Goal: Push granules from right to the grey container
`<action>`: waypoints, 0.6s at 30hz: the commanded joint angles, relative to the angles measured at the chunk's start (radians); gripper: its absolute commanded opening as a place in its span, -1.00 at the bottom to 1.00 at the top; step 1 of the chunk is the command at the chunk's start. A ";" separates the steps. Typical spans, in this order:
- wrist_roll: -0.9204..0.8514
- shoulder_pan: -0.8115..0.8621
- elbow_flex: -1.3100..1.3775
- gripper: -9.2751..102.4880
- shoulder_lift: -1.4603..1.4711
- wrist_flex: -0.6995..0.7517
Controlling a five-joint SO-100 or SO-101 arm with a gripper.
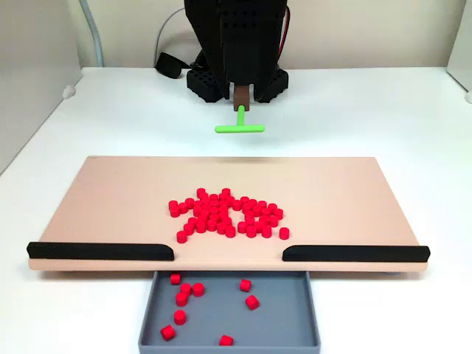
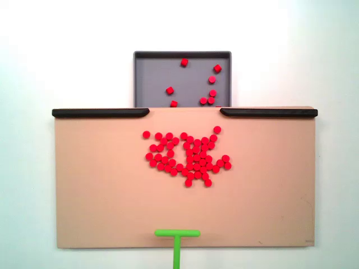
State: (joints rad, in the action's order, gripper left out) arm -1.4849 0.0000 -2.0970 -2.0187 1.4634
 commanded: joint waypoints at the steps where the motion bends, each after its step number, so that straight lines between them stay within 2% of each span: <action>1: -0.031 -0.057 0.026 -0.84 -0.017 -0.002; 18: -0.025 -0.069 0.026 -0.84 -0.018 -0.003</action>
State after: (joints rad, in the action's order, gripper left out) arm -1.5125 -0.0644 -2.0970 -2.0187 1.4603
